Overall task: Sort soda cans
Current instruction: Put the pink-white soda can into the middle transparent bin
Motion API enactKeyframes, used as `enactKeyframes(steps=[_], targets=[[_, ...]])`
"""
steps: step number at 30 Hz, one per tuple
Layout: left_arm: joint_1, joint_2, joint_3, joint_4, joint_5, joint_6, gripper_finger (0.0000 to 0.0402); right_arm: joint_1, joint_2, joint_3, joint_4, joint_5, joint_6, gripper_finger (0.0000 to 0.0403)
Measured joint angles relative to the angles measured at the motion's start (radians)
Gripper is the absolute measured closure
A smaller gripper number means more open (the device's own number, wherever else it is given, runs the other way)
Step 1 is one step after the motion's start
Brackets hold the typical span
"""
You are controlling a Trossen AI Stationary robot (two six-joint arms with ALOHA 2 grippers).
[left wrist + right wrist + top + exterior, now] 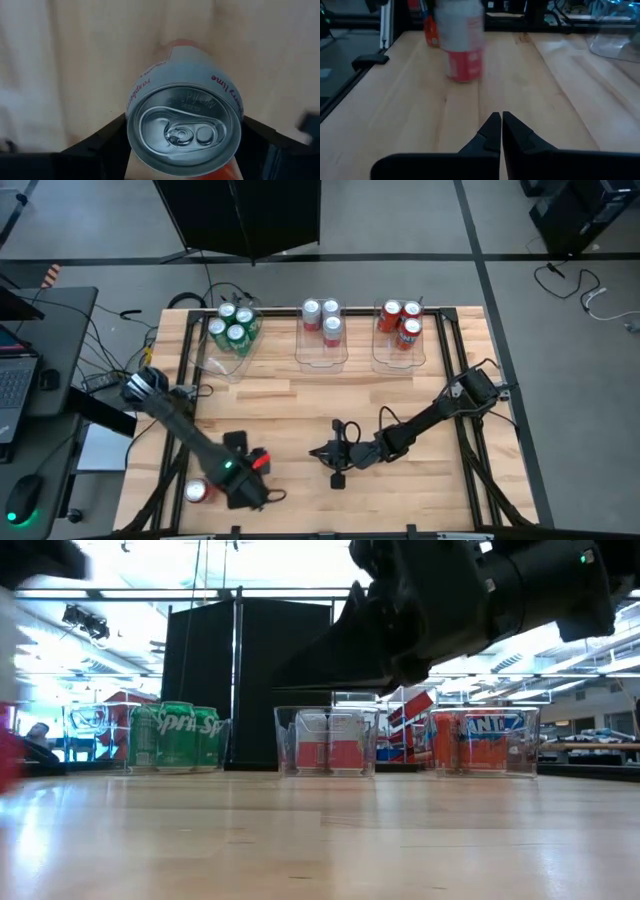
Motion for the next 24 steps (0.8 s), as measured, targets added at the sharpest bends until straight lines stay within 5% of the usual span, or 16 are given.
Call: enactKeyframes(steps=[9,18,24], targets=[[0.229,0.003,0.016,0.089,-0.095,0.353,0.0124,0.042,-0.136,0.0,-0.223,0.121,0.018,0.0398],[0.435,0.003,0.014,0.213,-0.081,0.657,0.0124,0.083,-0.297,0.0,-0.533,0.183,0.084,0.0391],[0.522,0.003,0.013,0.268,0.014,0.719,0.0124,0.097,-0.321,0.0,-0.628,0.225,0.157,0.0367]])
